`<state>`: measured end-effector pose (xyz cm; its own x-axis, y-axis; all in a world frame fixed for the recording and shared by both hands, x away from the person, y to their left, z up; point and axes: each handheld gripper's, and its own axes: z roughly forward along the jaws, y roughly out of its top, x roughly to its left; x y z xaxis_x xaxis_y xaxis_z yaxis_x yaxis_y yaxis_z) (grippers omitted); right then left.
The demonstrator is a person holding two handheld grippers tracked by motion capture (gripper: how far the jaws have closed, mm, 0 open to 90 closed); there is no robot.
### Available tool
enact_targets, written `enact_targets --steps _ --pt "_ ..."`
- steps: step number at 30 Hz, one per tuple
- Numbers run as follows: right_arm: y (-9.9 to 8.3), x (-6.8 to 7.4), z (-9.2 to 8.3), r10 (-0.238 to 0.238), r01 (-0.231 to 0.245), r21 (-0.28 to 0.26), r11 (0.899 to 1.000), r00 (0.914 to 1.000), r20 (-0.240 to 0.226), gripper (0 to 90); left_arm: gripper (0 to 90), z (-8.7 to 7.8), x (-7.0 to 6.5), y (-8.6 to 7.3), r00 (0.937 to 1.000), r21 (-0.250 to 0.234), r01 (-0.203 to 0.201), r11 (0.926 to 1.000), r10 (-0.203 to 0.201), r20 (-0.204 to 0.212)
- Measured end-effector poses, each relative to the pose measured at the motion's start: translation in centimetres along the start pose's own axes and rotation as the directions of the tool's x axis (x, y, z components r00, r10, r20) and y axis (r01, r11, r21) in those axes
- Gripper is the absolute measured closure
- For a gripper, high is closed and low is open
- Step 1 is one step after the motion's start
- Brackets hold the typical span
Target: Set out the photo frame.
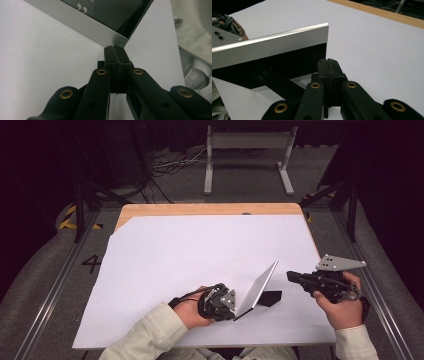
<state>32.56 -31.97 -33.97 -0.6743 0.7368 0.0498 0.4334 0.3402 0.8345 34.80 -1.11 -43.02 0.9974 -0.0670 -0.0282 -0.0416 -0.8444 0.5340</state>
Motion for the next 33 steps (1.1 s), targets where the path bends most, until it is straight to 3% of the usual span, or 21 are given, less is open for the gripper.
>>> enact_targets --steps 15,24,33 --pt "-0.3 -0.2 -0.8 0.015 -0.015 -0.001 1.000 0.9998 0.014 90.0 90.0 1.2 -0.8 1.9 0.9981 -0.003 -0.049 0.9988 0.049 0.037" --pt "-1.1 -0.3 -1.6 0.039 -0.039 0.003 0.999 0.9987 0.034 90.0 90.0 2.3 -1.2 3.5 0.9918 -0.011 -0.100 0.9950 0.100 0.080" --pt "-1.9 -0.5 -2.8 0.060 -0.060 -0.006 0.998 0.9963 0.061 90.0 90.0 3.4 -1.6 5.0 0.9866 -0.040 -0.136 0.9899 0.139 0.085"
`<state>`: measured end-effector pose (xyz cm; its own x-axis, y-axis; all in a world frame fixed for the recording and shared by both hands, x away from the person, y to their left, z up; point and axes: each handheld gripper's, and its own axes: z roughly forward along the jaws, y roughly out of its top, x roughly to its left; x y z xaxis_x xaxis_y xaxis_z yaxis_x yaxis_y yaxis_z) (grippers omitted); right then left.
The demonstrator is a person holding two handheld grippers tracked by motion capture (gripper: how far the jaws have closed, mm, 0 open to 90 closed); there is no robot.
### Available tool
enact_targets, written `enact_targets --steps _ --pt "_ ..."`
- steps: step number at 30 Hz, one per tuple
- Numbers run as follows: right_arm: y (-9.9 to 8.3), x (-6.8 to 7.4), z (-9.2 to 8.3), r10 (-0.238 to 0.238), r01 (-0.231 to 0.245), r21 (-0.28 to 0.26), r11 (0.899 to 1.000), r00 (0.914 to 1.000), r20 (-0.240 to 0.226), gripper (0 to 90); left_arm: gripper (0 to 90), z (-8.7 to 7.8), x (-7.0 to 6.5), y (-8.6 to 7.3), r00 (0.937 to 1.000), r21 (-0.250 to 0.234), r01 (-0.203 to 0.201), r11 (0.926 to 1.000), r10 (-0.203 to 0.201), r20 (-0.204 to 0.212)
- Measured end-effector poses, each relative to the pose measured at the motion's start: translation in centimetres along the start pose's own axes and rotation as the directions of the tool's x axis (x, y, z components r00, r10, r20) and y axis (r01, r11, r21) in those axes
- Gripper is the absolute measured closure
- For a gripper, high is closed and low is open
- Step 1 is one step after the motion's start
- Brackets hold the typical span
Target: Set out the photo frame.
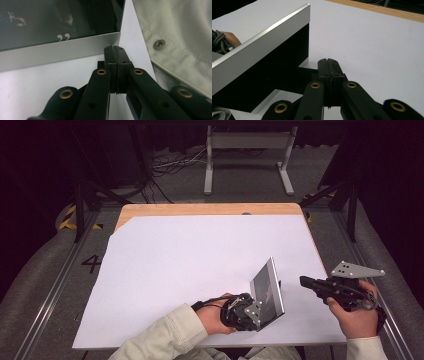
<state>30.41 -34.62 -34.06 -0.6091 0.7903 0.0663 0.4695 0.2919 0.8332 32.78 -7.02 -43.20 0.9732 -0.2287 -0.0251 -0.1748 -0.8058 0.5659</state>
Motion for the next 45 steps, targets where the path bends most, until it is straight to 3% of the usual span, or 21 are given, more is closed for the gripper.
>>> enact_targets --steps 10,21,28,39,45 --pt "-0.4 -0.2 -0.6 0.015 -0.015 -0.005 1.000 0.9998 0.015 90.0 90.0 1.0 0.5 0.7 0.9999 -0.059 0.010 0.9982 -0.010 -0.008" --pt "-0.4 -0.3 -0.6 0.016 -0.016 -0.010 1.000 0.9997 0.020 90.0 90.0 2.0 0.1 1.7 0.9946 -0.102 0.042 0.9939 -0.051 -0.090" --pt "-0.3 -0.3 -0.6 0.018 -0.018 -0.006 1.000 0.9996 0.020 90.0 89.8 2.3 0.5 1.4 0.9929 -0.144 0.075 0.9867 -0.088 -0.081" --pt "-0.2 -0.3 -0.7 0.021 -0.021 -0.008 1.000 0.9997 0.011 87.7 85.2 1.2 0.5 0.5 0.9929 -0.132 0.089 0.9872 -0.098 -0.067" --pt "0.2 -0.3 -0.7 0.021 -0.021 -0.013 1.000 0.9998 0.002 84.9 83.0 0.0 0.6 -0.5 0.9890 -0.138 0.112 0.9841 -0.124 -0.081"
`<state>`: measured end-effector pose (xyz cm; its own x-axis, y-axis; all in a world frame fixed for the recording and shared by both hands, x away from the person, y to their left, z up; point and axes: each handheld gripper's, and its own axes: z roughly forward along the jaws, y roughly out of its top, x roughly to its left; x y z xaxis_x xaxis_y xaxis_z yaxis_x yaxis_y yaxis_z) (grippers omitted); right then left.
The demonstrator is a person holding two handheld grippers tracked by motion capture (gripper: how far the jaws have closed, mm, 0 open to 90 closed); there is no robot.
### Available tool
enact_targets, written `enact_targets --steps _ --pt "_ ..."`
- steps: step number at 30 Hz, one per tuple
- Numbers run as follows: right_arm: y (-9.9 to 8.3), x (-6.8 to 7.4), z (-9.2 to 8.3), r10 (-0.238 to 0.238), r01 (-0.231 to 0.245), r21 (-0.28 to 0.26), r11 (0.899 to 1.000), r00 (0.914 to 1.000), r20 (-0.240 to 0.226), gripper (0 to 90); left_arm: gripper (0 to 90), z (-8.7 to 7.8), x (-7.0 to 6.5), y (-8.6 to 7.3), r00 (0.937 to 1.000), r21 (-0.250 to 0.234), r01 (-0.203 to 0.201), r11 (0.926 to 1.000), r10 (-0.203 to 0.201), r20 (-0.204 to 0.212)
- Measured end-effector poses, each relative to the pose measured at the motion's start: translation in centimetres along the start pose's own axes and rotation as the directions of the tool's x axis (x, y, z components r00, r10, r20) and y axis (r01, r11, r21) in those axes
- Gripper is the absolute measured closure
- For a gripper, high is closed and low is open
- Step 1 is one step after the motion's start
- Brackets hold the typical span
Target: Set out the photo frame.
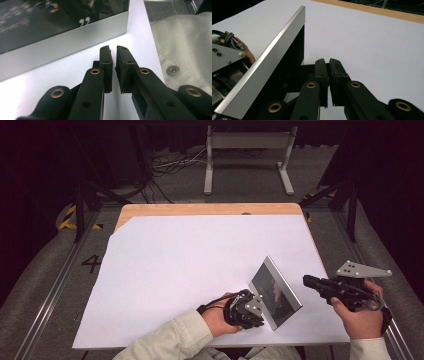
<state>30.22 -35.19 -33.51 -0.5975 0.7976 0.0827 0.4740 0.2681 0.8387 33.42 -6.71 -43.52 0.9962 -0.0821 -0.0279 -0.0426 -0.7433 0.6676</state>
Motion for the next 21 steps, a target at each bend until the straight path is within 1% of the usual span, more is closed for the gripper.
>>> enact_targets --steps 3,4,7,9,11,16,17,20,21 --pt "0.2 0.0 0.2 0.002 -0.002 0.004 1.000 1.0000 -0.009 82.9 81.5 -0.5 0.3 -0.5 0.9998 0.007 0.010 0.9999 -0.010 -0.015" --pt "0.2 0.0 0.2 0.002 -0.002 0.007 1.000 0.9999 -0.010 82.2 81.2 -0.7 0.3 -0.8 0.9996 0.010 0.020 0.9997 -0.020 -0.020" --pt "0.5 0.1 0.3 0.002 -0.002 0.011 1.000 0.9998 -0.020 79.7 80.4 -1.2 0.6 -1.4 0.9989 0.009 0.038 0.9992 -0.038 -0.027" --pt "0.8 0.3 0.3 -0.002 0.003 0.014 1.000 0.9999 -0.016 78.5 80.0 -1.7 0.8 -1.8 0.9980 0.000 0.054 0.9986 -0.054 -0.034" --pt "1.1 0.5 0.3 -0.008 0.008 0.021 1.000 0.9999 -0.007 77.1 79.7 -2.3 1.0 -2.2 0.9965 -0.007 0.073 0.9973 -0.073 -0.041" --pt "1.8 1.0 0.4 -0.006 0.007 0.029 1.000 0.9999 -0.009 74.8 78.5 -3.1 1.3 -3.0 0.9921 -0.015 0.112 0.9936 -0.112 -0.056" --pt "1.8 1.0 0.4 -0.006 0.007 0.029 1.000 0.9999 -0.009 74.8 78.1 -3.1 1.3 -3.0 0.9921 -0.015 0.112 0.9936 -0.112 -0.056" --pt "2.2 1.3 0.5 0.001 0.000 0.041 0.999 0.9999 -0.015 73.0 77.5 -3.5 1.5 -3.6 0.9893 -0.010 0.129 0.9915 -0.130 -0.066" --pt "2.3 1.4 0.5 0.007 -0.006 0.049 0.999 0.9999 -0.009 72.7 77.4 -3.7 1.6 -3.8 0.9882 -0.006 0.136 0.9907 -0.136 -0.071"
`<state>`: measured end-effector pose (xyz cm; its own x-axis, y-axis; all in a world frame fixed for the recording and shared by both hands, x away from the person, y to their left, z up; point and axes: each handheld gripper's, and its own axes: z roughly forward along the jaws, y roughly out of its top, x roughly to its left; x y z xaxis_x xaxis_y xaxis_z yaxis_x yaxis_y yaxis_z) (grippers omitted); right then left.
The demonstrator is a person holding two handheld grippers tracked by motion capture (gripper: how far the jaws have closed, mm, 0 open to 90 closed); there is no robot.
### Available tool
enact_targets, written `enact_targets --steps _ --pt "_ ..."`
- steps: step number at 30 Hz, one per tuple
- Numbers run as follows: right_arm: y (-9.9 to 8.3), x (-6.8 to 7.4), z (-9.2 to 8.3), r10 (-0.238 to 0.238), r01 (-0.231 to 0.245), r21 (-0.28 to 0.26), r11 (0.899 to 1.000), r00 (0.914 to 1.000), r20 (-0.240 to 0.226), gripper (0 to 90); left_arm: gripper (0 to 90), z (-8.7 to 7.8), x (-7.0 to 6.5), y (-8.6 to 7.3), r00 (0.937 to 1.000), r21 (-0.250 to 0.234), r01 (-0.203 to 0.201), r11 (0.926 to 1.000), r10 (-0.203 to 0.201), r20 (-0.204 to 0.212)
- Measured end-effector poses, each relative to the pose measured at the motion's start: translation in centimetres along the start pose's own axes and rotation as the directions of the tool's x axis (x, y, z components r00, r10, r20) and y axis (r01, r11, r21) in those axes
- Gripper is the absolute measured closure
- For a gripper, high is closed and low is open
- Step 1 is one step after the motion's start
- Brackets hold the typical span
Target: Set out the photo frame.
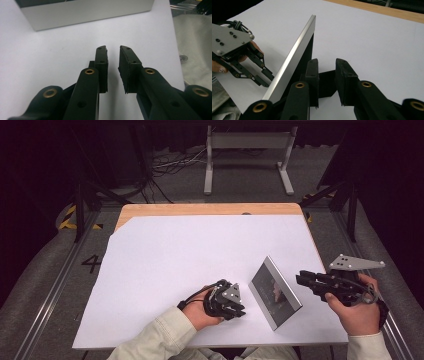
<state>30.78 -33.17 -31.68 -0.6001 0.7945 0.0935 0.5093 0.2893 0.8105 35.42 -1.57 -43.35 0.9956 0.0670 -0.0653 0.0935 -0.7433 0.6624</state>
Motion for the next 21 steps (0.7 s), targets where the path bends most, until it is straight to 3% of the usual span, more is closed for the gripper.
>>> enact_targets --steps 12,21 --pt "1.0 1.0 0.0 0.044 -0.044 0.058 0.997 0.9990 0.001 68.2 76.4 -1.1 0.8 -1.6 0.9981 -0.007 0.058 0.9983 -0.058 -0.020" --pt "1.7 1.8 -0.5 0.074 -0.072 0.052 0.996 0.9970 -0.024 64.6 75.6 -2.0 1.3 -2.3 0.9956 -0.020 0.090 0.9958 -0.090 -0.025"
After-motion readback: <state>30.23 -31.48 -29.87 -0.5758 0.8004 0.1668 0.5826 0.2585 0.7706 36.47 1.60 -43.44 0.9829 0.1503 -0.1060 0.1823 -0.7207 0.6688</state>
